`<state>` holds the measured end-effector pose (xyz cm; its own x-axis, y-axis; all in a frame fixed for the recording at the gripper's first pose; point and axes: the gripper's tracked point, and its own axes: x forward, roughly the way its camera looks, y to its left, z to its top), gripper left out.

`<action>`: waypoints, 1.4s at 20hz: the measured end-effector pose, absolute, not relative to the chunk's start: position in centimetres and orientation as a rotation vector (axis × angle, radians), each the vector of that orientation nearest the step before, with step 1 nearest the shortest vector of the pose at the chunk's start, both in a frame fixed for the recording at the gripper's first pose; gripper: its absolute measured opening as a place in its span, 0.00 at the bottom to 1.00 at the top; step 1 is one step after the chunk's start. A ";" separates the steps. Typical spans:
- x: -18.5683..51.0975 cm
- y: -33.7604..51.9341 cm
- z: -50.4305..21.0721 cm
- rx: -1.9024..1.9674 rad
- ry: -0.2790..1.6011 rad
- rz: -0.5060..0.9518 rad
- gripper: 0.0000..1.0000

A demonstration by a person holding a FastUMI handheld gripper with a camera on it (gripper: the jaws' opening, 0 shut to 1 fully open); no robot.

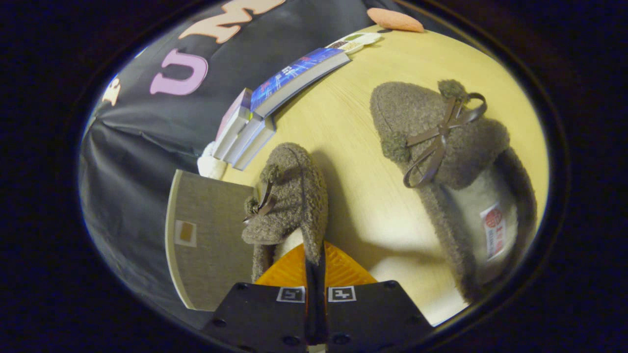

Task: Open the storage box then place both shoes into the box .Put the left shoe in first, then the right shoe, with the right side of both shoes facing outward in a uniform manner.

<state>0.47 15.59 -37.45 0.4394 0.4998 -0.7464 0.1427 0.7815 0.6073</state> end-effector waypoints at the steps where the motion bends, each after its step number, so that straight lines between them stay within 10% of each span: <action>1: 0.7 15.8 -36.7 0.699 1.099 0.249 0.03; 17: -1.6 26.0 -17.0 0.834 1.008 0.561 0.03; 28: -4.0 37.5 -24.6 0.591 1.264 0.543 0.03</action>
<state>-3.97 37.54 -24.59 0.2180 0.6700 -0.7096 -0.0528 0.7341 0.6769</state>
